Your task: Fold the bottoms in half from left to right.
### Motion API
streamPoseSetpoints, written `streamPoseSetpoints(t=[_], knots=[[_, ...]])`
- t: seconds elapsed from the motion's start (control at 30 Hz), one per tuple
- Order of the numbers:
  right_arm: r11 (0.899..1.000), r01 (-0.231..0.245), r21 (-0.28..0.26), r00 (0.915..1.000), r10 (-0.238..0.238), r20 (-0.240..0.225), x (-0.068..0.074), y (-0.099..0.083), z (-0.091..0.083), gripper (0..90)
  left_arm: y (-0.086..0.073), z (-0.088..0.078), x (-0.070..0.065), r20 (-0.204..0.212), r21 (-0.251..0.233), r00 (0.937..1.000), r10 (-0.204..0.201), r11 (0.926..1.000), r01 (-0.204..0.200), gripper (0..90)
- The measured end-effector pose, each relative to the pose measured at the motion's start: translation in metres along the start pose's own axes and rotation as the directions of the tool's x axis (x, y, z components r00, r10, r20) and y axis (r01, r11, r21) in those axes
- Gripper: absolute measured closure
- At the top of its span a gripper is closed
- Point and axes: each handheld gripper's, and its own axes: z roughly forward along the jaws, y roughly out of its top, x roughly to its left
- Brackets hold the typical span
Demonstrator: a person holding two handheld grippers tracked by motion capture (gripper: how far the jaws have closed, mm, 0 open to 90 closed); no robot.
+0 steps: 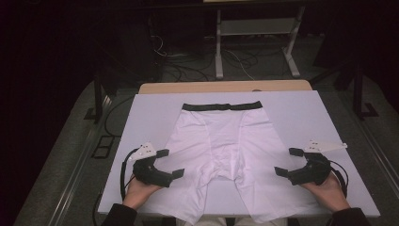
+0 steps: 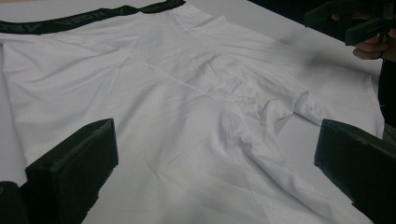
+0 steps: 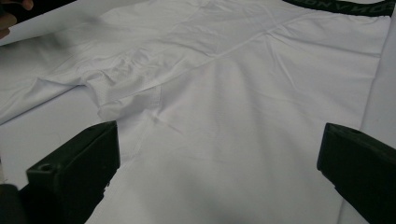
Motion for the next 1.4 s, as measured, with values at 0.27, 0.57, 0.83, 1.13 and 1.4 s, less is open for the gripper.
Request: streamPoseSetpoints(t=[0.27, 0.57, 0.83, 1.13, 1.4], knots=[[1.000, -0.007, -0.006, 1.0000, 0.007, -0.003, -0.001, 0.000, -0.003, 0.0, 0.000, 0.000, 0.000, 0.001, 0.001, 1.0000, 0.001, 1.0000, -0.001, 0.0], [1.000, -0.006, -0.006, 1.0000, 0.006, 0.000, -0.001, 0.000, -0.004, 0.0, 0.000, 0.000, -0.001, 0.004, 0.000, 1.0000, 0.004, 1.0000, -0.004, 0.0], [1.000, -0.022, -0.011, 0.9998, 0.022, 0.003, -0.002, 0.002, -0.006, 0.0, -0.001, 0.000, -0.001, -0.006, 0.002, 1.0000, -0.001, 1.0000, 0.001, 0.0], [1.000, -0.005, -0.005, 0.9999, 0.005, 0.014, 0.002, 0.014, -0.004, 0.0, -0.002, -0.001, -0.001, -0.016, -0.001, 0.9998, -0.010, 0.9999, 0.010, 0.0], [1.000, 0.017, -0.003, 0.9999, -0.016, 0.004, 0.005, 0.026, 0.000, 0.0, -0.002, -0.002, 0.000, -0.020, -0.004, 0.9997, -0.013, 0.9999, 0.013, 0.0]])
